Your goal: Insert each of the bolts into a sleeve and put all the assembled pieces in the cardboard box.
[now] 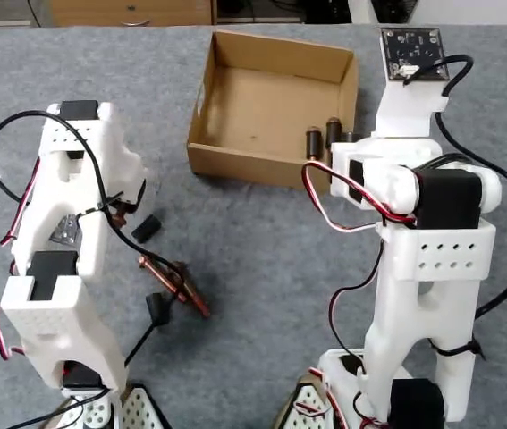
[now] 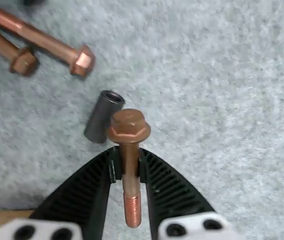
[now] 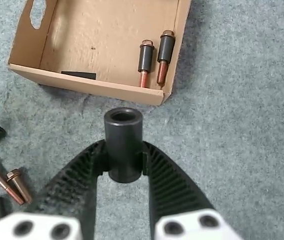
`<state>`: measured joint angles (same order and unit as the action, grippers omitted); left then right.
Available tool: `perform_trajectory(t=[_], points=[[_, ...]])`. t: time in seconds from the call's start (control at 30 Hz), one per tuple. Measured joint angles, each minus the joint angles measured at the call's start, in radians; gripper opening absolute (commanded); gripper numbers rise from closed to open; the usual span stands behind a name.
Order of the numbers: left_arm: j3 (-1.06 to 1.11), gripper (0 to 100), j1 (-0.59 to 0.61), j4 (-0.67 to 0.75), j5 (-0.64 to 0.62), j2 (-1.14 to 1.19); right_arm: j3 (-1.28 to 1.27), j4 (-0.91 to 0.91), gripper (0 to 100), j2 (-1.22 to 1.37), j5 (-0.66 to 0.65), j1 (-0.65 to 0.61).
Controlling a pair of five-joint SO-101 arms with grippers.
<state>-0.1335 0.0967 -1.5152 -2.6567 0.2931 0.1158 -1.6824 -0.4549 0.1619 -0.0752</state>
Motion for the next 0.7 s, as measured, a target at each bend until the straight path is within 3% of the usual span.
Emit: perform_trajectory(t=[0.7], points=[[0.000, 2, 0.018, 0.012, 0.000, -0.003, 0.000, -0.031, 0.2, 0.000, 0.000, 0.000]])
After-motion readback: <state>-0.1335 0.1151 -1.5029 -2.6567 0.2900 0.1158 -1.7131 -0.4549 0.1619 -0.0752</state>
